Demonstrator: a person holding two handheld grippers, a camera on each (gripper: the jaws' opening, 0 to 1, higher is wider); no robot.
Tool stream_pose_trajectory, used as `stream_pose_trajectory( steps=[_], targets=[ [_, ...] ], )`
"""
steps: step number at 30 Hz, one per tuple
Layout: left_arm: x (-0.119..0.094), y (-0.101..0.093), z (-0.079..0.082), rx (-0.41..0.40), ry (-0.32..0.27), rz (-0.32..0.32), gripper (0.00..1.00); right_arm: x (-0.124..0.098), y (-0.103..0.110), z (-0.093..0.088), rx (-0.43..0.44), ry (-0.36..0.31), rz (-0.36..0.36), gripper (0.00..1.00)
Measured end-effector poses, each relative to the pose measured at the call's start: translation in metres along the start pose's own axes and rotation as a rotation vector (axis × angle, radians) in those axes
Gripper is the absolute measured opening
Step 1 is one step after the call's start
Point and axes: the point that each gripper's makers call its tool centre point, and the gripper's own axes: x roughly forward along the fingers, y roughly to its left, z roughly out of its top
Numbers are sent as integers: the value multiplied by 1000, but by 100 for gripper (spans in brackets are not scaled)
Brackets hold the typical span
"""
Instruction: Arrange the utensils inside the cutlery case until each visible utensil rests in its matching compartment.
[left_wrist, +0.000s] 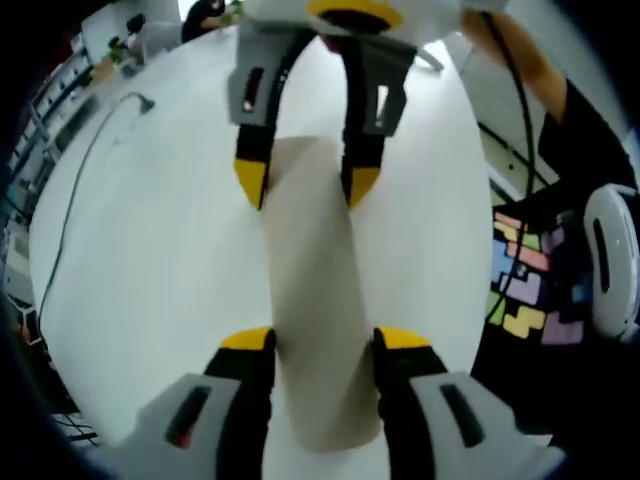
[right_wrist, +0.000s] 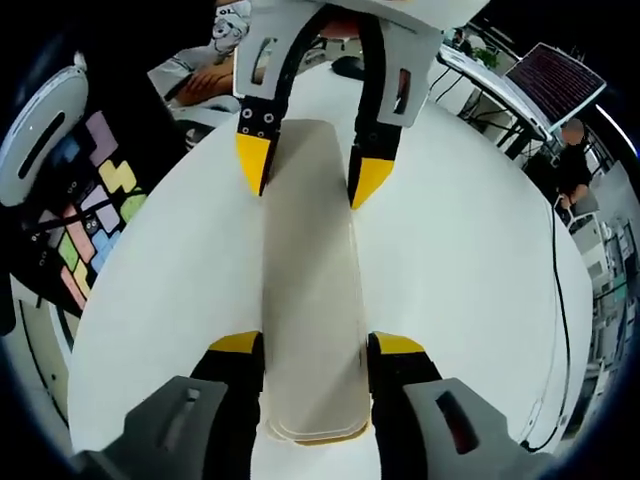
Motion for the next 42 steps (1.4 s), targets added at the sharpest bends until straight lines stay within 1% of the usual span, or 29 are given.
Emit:
stream_pose_trajectory(
  steps=[2, 3, 4, 5, 10, 14, 21, 23, 24, 28, 29, 37, 39, 40, 41, 42],
  targets=[
    [3, -1, -3, -1, 7, -4, 46, -1, -4, 0, -8, -8, -3, 42],
    [4, -1, -5, 6, 20, 5, 50, -1, -6, 0, -3, -10, -4, 42],
    [5, 0, -8, 14, 30, 18, 53, -1, -7, 0, 5, -11, -2, 42],
    [6, 2, -9, 23, 33, 39, 53, -2, -7, 0, 7, -12, -2, 42],
    [4, -1, -12, 28, 26, 38, 50, -1, 1, 1, 2, -17, -4, 42],
    [4, 2, -13, 35, 23, 53, 45, -2, 4, 2, 0, -27, -13, 42],
    [3, 4, -13, 18, 9, 54, 44, -5, 4, 4, 8, -55, -19, 42],
    [2, 5, -12, 9, 7, 52, 44, -6, 0, 5, 7, -59, -23, 42],
    [1, 5, -12, 7, 5, 52, 44, -9, -8, 3, 5, -58, -24, 42],
    [1, 4, -12, 3, 5, 52, 43, -12, -15, 2, 6, -65, -26, 42],
    [1, 4, -12, 1, 5, 52, 43, -14, -21, 0, 8, -68, -25, 42],
    [-1, 4, -6, 0, 8, 47, 43, -21, -35, -5, 13, -87, -33, 42],
    [0, 4, -4, -8, 5, 43, 43, -20, -18, -7, 9, -89, -33, 42],
    [0, 3, -3, -7, 7, 44, 43, -19, -15, -7, 12, -90, -32, 42],
    [1, 3, -2, -4, 8, 45, 43, -16, -6, -6, 12, -90, -32, 42],
    [2, 3, -2, -4, 11, 46, 43, -16, -4, -6, 12, -88, -31, 42]
  ],
)
